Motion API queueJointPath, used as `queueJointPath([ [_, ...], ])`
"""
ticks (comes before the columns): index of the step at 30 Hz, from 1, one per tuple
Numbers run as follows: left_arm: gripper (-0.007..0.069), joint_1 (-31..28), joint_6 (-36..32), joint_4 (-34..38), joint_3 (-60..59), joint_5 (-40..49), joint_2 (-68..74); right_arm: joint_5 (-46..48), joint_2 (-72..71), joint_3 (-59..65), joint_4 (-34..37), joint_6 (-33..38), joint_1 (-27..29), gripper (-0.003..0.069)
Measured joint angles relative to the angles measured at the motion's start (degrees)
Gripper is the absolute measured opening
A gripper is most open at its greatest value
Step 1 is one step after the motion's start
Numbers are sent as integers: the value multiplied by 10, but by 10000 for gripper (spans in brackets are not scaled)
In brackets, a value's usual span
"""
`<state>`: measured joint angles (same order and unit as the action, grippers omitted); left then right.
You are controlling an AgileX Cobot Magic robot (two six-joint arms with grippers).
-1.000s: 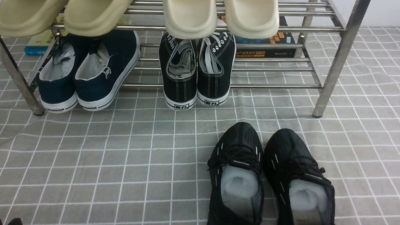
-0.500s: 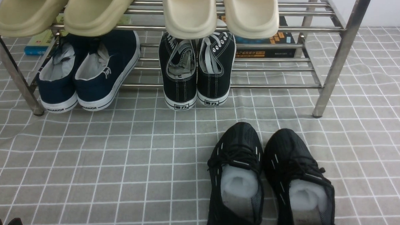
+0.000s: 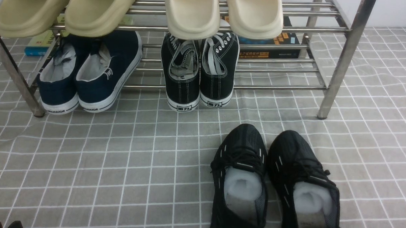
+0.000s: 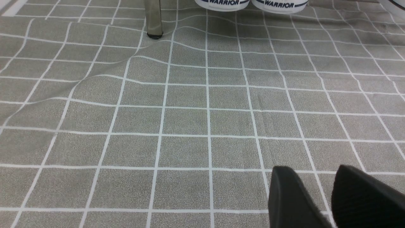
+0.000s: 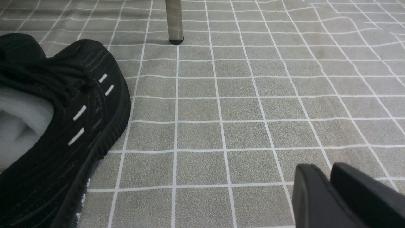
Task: Take the shoes off the shelf with your hand from the grey coffee tablecloth.
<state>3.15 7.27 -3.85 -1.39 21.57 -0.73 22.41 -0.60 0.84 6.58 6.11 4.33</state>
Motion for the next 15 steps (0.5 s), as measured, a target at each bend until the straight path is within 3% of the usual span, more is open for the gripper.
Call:
queueJointPath([
  [15,240,0,0,0,0,0,0,0,0,0,0,0,0,132],
])
